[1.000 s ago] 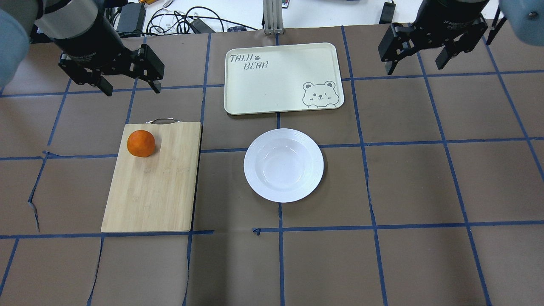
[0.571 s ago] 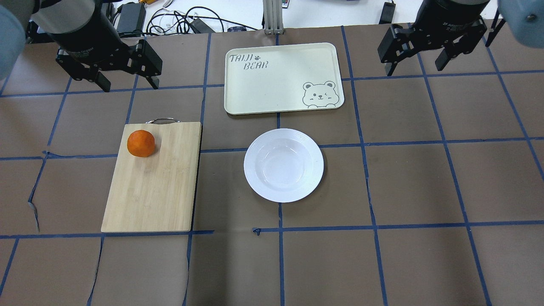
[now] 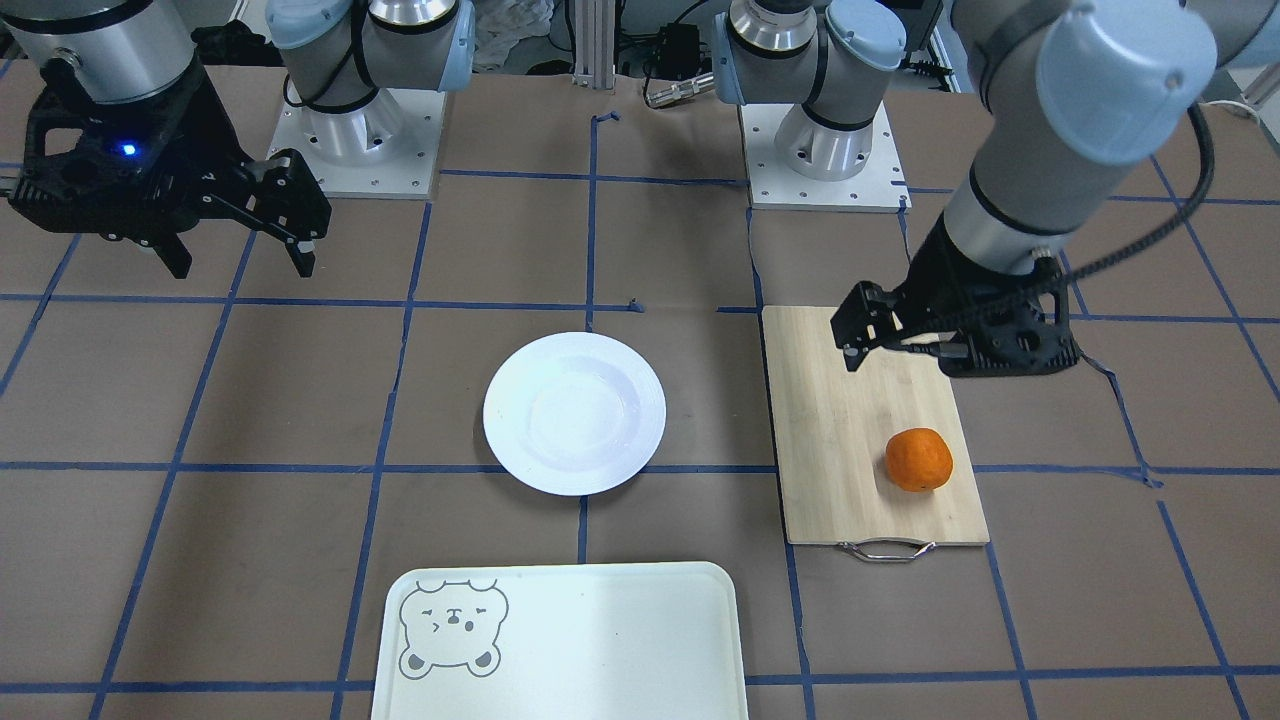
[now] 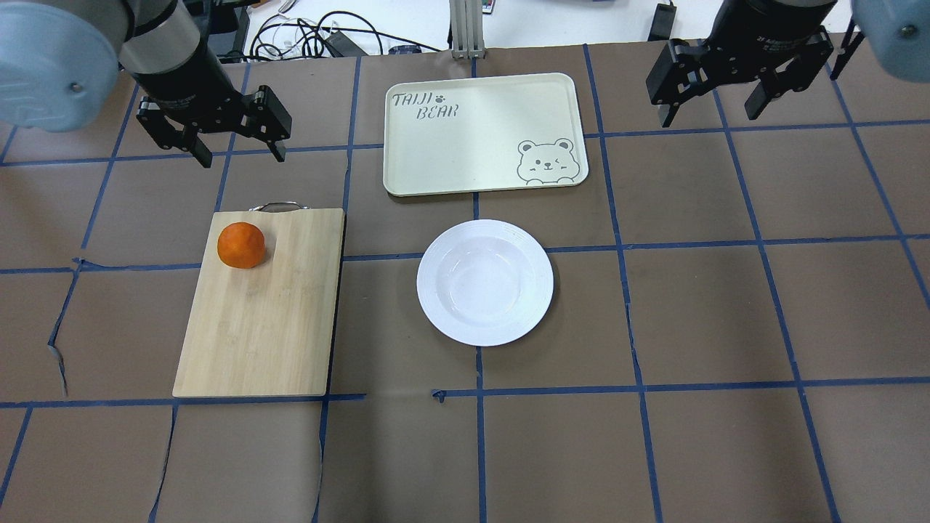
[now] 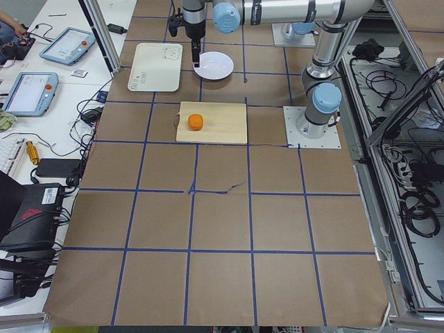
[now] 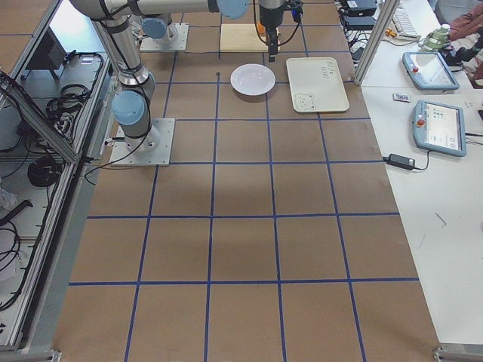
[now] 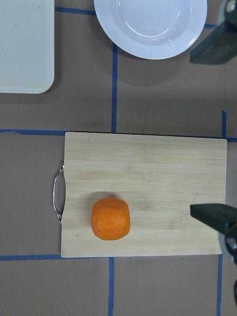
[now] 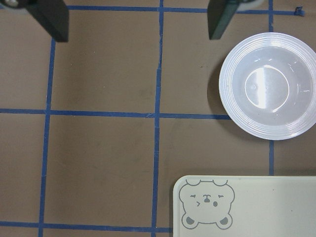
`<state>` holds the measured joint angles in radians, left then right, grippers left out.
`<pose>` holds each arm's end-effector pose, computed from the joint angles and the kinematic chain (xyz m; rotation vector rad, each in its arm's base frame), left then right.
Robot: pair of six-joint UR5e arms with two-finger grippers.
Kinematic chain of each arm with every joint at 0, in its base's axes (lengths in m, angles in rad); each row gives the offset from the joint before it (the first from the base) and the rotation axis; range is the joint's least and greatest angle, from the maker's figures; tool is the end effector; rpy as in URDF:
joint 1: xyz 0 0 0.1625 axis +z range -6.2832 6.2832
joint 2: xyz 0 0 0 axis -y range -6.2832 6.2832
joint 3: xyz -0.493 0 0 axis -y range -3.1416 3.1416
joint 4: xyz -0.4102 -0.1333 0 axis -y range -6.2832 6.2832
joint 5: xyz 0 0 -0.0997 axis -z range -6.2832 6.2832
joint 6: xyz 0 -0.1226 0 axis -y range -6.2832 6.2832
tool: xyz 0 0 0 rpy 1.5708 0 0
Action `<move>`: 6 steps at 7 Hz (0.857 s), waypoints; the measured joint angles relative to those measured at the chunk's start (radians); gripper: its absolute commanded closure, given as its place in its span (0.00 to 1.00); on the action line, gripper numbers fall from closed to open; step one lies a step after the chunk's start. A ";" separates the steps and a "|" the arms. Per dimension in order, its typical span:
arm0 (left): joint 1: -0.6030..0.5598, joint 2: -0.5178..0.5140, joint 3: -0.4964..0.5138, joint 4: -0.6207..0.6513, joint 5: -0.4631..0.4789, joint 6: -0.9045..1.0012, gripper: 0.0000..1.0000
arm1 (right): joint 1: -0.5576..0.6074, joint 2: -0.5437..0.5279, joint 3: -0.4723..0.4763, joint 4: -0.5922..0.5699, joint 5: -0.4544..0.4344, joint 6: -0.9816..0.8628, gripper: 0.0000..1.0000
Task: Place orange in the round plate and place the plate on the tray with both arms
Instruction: 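Lower the left gripper onto the orange on the cutting board and grasp it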
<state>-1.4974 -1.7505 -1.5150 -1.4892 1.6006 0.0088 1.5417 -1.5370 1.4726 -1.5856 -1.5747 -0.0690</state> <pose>-0.0861 -0.5975 0.4702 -0.0995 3.1112 0.0677 0.1172 -0.5387 0.5673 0.0622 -3.1308 0.1236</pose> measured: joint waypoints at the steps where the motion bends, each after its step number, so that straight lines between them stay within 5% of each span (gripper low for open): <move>1: 0.031 -0.059 -0.007 0.023 0.027 0.011 0.00 | 0.000 0.000 0.000 0.000 0.000 0.001 0.00; 6: 0.105 -0.221 -0.160 0.203 0.135 0.146 0.00 | 0.000 0.000 0.000 0.001 -0.001 0.000 0.00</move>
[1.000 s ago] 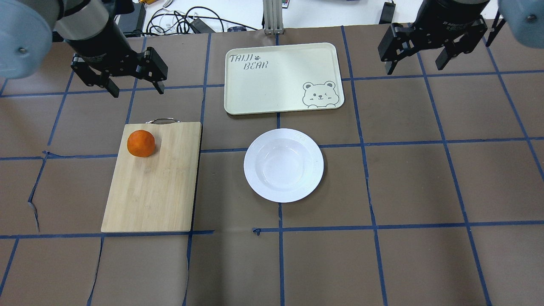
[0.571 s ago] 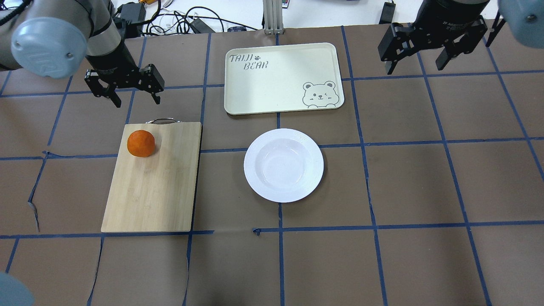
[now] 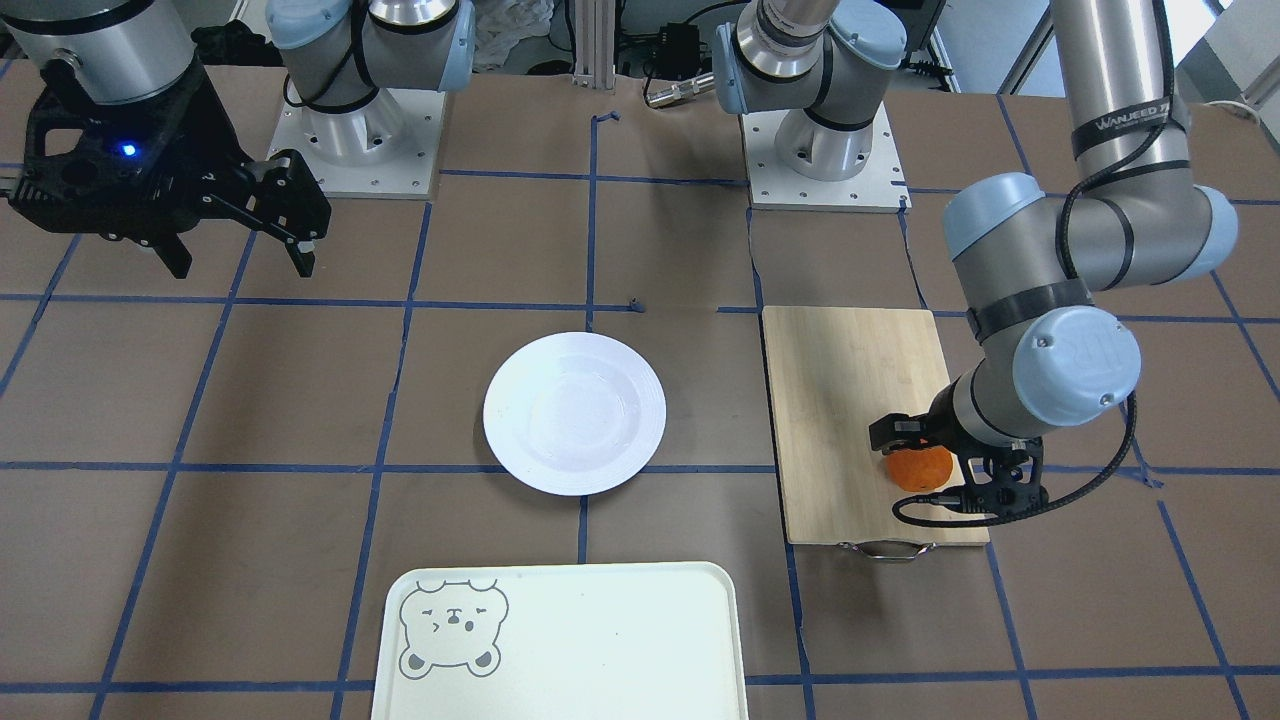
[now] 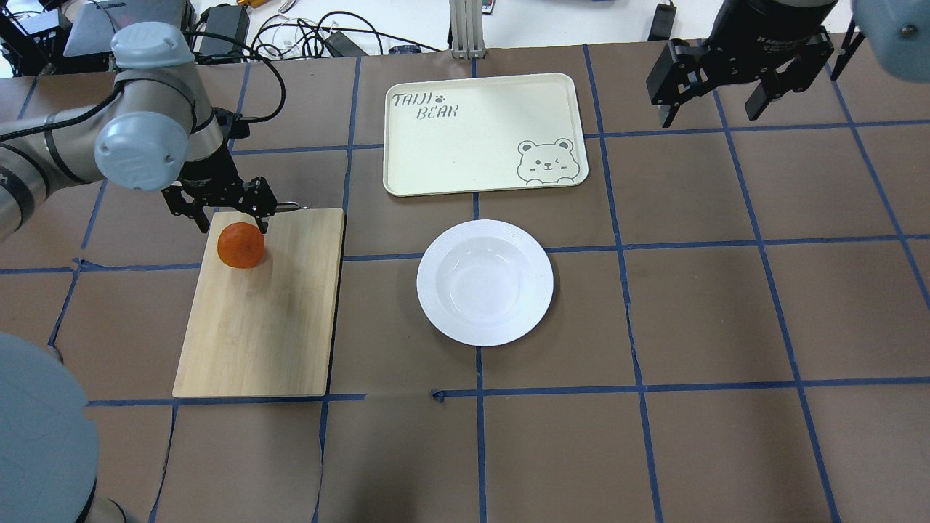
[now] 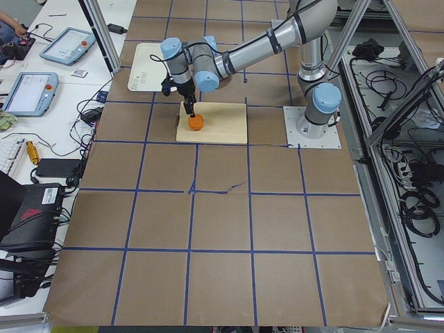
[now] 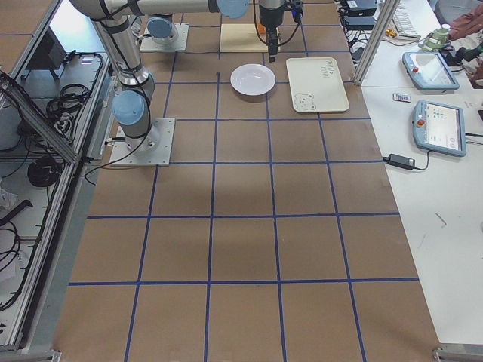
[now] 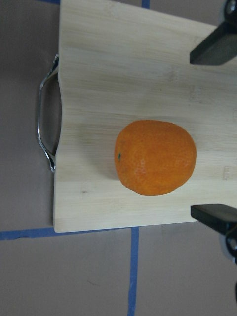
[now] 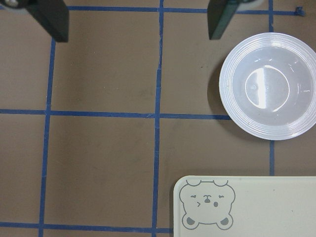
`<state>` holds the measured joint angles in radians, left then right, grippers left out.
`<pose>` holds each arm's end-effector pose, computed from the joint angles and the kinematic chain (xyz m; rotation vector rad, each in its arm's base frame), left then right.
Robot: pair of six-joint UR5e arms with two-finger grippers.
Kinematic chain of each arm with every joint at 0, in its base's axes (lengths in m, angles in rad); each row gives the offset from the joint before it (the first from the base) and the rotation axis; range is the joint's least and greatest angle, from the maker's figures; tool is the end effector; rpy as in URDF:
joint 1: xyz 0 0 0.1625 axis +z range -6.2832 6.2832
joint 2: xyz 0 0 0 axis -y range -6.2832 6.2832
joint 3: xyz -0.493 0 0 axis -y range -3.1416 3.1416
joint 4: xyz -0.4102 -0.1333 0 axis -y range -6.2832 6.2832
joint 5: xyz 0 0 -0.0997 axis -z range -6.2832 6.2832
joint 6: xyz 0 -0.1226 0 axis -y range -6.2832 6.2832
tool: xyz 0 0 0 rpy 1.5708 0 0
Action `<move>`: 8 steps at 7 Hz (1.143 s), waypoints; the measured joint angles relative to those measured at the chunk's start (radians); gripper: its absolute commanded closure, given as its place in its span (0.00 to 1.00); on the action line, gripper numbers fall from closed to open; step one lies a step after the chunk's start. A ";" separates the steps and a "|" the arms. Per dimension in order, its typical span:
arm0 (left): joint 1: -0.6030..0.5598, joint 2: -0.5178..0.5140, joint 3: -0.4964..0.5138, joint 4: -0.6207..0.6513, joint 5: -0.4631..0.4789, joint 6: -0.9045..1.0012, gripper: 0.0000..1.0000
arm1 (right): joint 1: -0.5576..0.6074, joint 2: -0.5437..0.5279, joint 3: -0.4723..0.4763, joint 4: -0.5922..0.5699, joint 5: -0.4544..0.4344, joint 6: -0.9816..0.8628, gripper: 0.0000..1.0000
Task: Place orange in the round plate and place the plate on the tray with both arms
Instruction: 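Lower the left gripper onto the orange on the cutting board and grasp it, then carry the orange with the left gripper onto the white plate and release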
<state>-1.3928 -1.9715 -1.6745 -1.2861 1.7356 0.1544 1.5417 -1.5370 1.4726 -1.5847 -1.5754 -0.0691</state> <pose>-0.0012 -0.6326 0.2784 -0.0081 2.9939 0.3666 0.1171 -0.5386 0.5672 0.0623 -3.1302 0.1221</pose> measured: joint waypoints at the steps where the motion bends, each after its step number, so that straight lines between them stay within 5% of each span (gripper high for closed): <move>1: 0.002 -0.026 -0.009 0.016 0.010 0.010 0.00 | 0.000 0.000 0.000 0.000 0.000 0.000 0.00; 2: 0.003 -0.047 -0.011 0.031 0.020 0.017 0.00 | 0.000 0.000 0.000 0.000 0.000 0.000 0.00; 3: 0.003 -0.063 -0.011 0.044 0.025 0.024 0.56 | 0.000 0.000 0.000 0.001 0.000 0.000 0.00; 4: 0.003 -0.073 -0.010 0.059 0.027 0.036 0.96 | 0.000 0.000 0.000 0.001 0.000 -0.001 0.00; 8: -0.014 -0.059 0.020 0.059 -0.042 -0.016 1.00 | 0.000 0.000 0.000 0.002 0.000 -0.001 0.00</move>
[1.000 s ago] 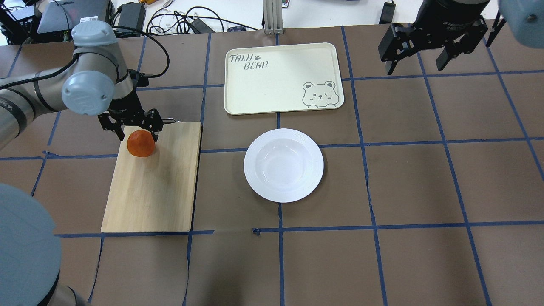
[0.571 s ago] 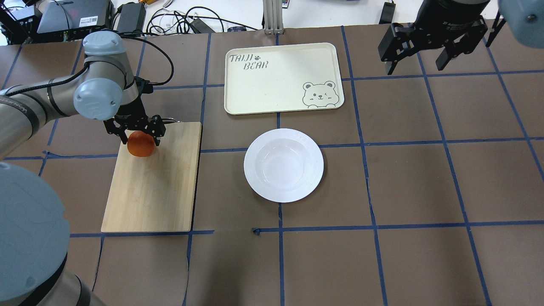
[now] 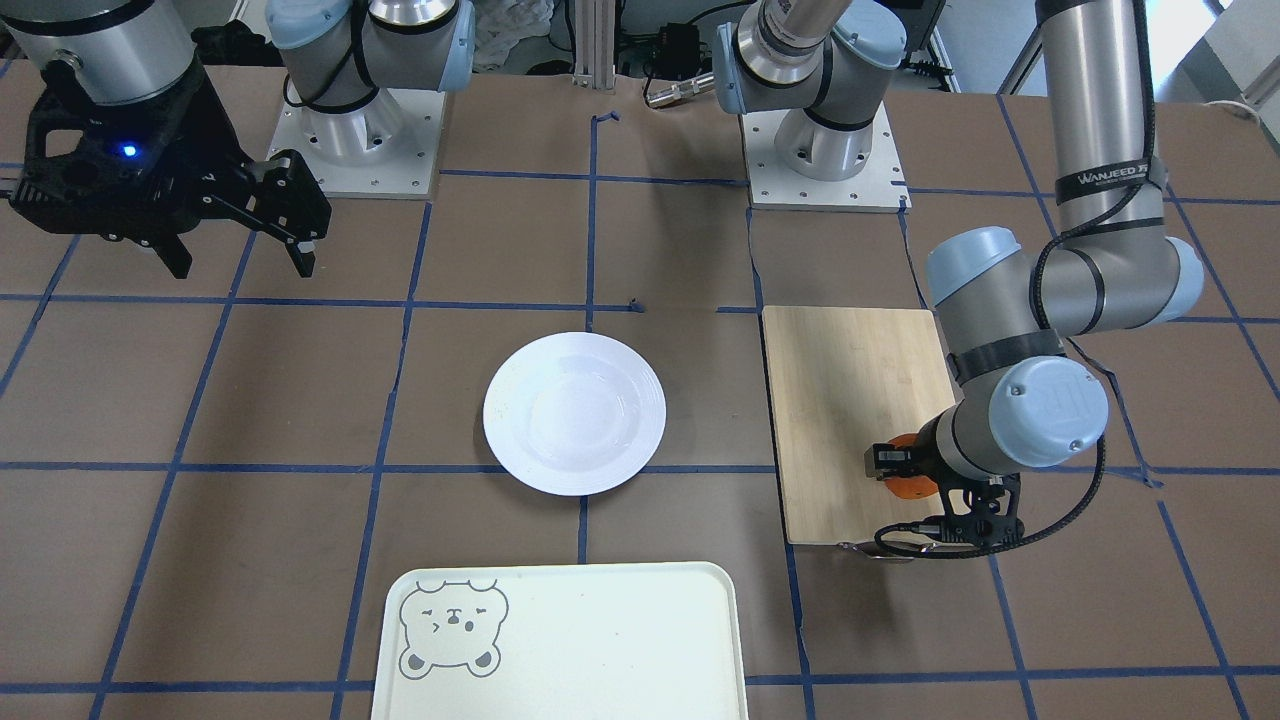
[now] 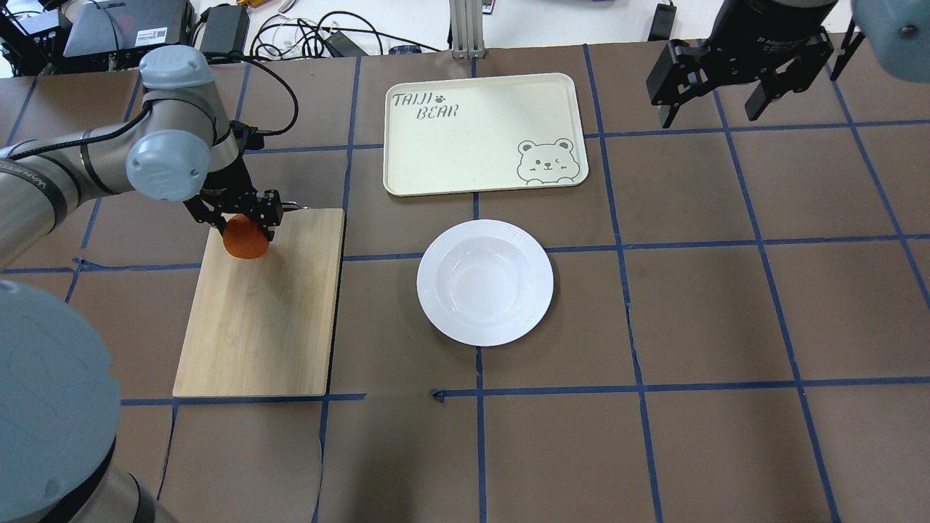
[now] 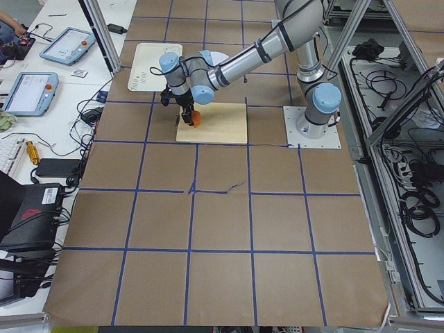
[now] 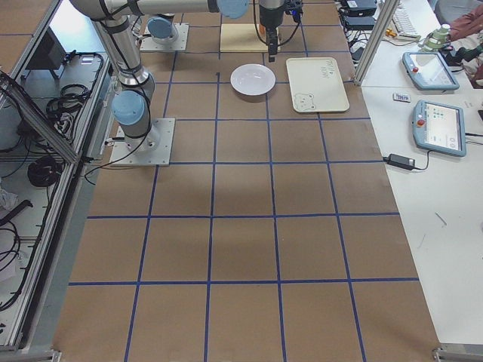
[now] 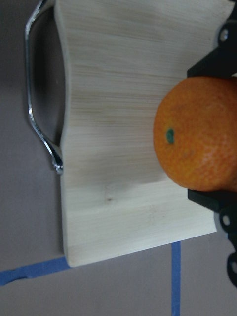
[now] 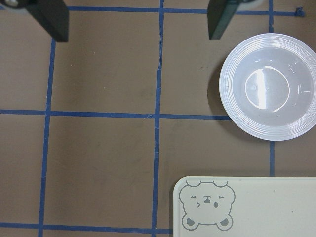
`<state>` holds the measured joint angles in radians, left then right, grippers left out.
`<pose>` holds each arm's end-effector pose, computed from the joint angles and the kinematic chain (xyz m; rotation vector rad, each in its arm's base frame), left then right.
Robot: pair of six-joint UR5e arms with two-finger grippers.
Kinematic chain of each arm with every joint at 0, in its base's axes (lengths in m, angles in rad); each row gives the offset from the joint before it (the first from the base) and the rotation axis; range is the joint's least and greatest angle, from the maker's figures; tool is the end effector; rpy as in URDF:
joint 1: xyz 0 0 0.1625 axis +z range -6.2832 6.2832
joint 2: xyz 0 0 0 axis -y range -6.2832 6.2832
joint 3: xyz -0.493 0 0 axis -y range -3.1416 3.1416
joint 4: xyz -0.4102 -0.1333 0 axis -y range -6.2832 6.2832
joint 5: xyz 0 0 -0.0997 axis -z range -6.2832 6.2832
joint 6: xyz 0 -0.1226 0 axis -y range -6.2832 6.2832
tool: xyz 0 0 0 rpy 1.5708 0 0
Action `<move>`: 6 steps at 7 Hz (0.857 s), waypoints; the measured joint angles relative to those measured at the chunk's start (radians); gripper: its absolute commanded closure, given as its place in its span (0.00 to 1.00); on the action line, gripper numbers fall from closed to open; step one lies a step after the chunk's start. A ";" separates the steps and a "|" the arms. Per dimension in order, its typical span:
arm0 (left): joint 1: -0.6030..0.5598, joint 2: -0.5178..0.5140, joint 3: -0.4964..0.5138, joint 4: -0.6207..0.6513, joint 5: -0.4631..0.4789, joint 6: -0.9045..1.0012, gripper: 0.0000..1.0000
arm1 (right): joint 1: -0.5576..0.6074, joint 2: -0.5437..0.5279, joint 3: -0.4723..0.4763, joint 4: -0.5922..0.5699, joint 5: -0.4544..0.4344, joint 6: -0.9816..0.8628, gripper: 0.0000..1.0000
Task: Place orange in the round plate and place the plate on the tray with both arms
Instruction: 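Carry the orange with the left gripper onto the white plate and release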
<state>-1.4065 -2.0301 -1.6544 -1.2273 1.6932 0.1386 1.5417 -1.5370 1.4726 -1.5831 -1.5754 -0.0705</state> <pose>-0.0115 -0.6541 0.2535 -0.0204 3.0335 0.3280 0.1171 -0.5384 0.5670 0.0645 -3.1302 0.1196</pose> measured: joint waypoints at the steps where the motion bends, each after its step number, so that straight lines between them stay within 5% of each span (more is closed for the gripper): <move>1: -0.031 0.009 0.026 -0.030 -0.062 -0.095 1.00 | 0.000 0.000 0.000 0.000 0.000 0.000 0.00; 6: -0.417 -0.001 0.056 -0.053 -0.361 -0.648 1.00 | 0.000 0.000 0.000 0.000 0.000 0.000 0.00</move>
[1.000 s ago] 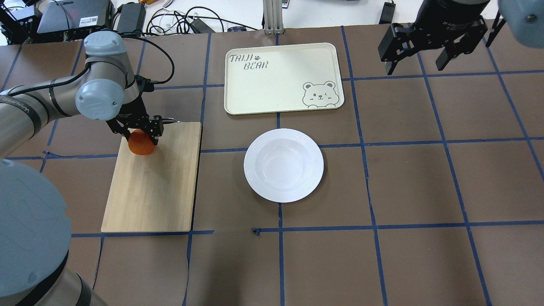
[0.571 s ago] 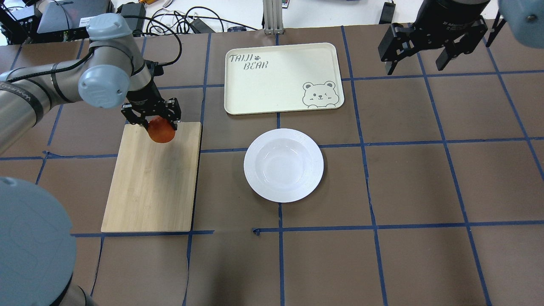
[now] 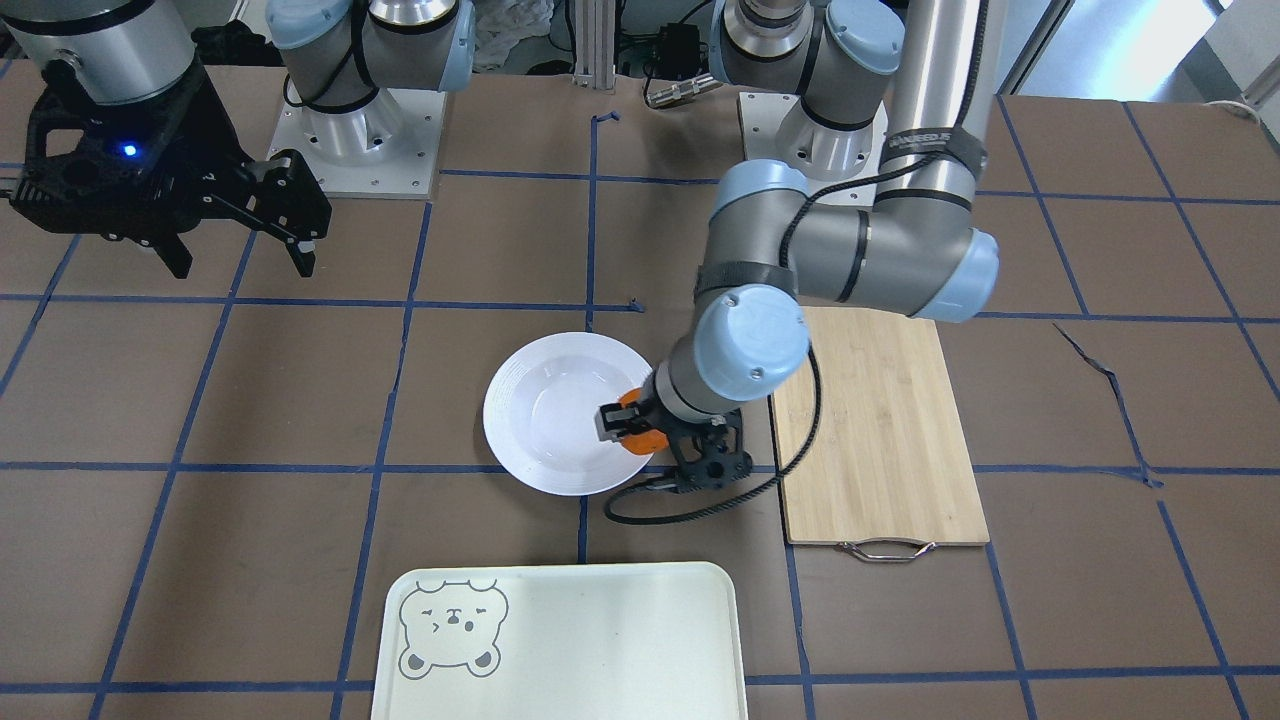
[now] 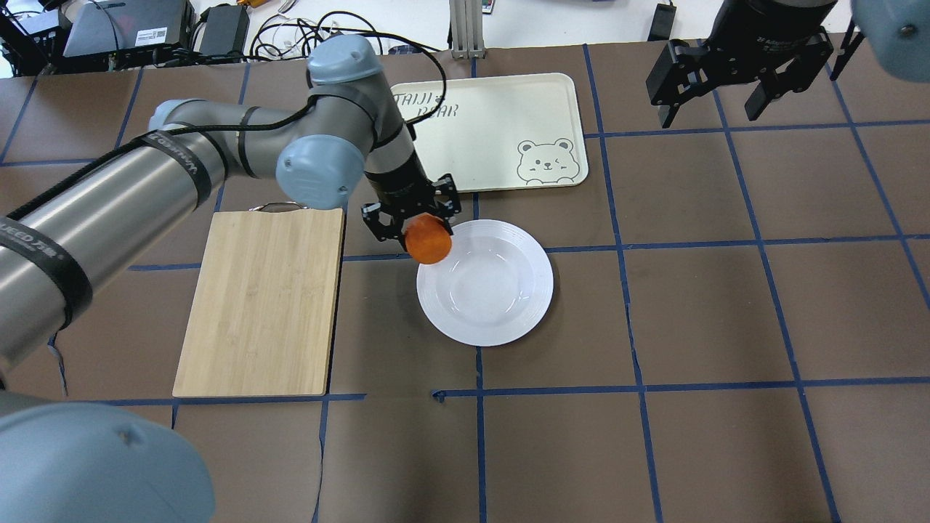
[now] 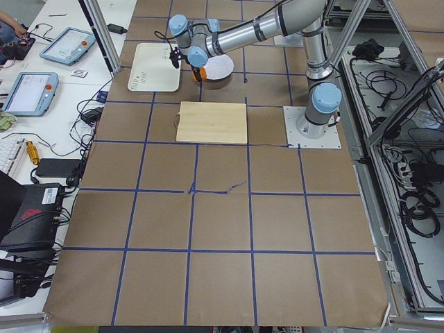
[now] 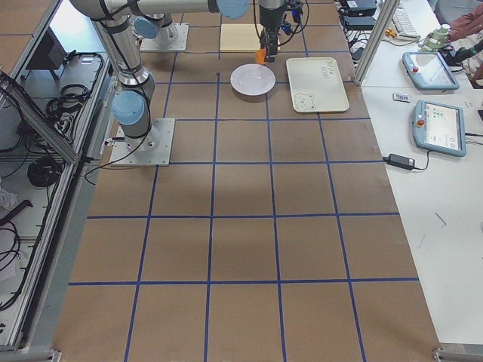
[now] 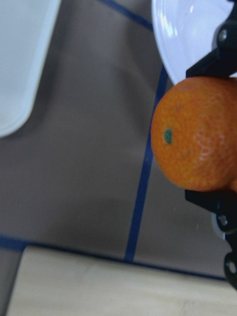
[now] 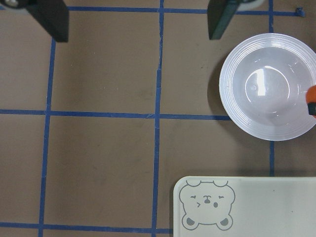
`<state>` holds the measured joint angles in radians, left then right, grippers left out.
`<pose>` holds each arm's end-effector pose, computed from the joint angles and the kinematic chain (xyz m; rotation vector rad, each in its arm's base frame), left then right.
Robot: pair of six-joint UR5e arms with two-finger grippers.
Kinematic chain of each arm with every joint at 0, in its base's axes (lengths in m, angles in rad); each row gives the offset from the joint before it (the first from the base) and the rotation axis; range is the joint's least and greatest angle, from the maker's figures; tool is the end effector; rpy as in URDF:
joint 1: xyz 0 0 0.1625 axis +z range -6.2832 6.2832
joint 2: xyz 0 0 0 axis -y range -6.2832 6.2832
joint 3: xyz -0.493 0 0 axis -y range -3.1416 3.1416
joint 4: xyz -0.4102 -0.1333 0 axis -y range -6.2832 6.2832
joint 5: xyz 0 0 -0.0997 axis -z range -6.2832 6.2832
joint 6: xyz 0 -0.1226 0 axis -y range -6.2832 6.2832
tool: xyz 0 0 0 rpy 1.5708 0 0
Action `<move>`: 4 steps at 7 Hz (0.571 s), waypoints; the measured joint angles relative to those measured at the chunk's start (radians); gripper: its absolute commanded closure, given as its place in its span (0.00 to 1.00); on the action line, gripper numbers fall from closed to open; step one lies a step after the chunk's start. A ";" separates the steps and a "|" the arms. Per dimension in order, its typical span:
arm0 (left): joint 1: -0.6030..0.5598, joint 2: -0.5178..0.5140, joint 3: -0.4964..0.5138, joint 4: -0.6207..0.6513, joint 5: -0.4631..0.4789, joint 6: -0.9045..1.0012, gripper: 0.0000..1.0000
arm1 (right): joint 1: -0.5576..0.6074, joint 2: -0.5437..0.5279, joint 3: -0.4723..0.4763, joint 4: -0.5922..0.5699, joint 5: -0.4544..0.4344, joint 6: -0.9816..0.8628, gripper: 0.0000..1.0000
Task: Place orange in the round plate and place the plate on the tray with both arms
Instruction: 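Carry the orange with the left gripper onto the white plate and release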
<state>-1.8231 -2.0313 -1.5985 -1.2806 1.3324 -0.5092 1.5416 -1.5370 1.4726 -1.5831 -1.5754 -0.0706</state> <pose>-0.3208 -0.5944 0.2753 0.4150 -2.9379 -0.4056 0.1171 -0.5385 0.5670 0.0645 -3.1302 0.1196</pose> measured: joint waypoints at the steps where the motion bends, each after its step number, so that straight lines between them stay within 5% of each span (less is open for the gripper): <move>1: -0.059 -0.002 -0.003 0.001 -0.015 -0.057 0.99 | 0.000 0.000 0.000 0.000 0.000 0.000 0.00; 2: -0.090 -0.012 -0.015 0.010 -0.017 -0.078 0.67 | 0.000 0.000 0.000 0.001 0.000 0.000 0.00; 3: -0.101 -0.024 -0.035 0.045 -0.012 -0.080 0.01 | 0.000 0.000 0.000 0.001 0.000 0.000 0.00; 4: -0.105 -0.032 -0.051 0.089 -0.005 -0.079 0.00 | 0.000 0.000 0.000 0.001 0.000 0.000 0.00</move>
<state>-1.9281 -2.0629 -1.6499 -1.1913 1.3273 -0.5878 1.5416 -1.5370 1.4726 -1.5816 -1.5754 -0.0706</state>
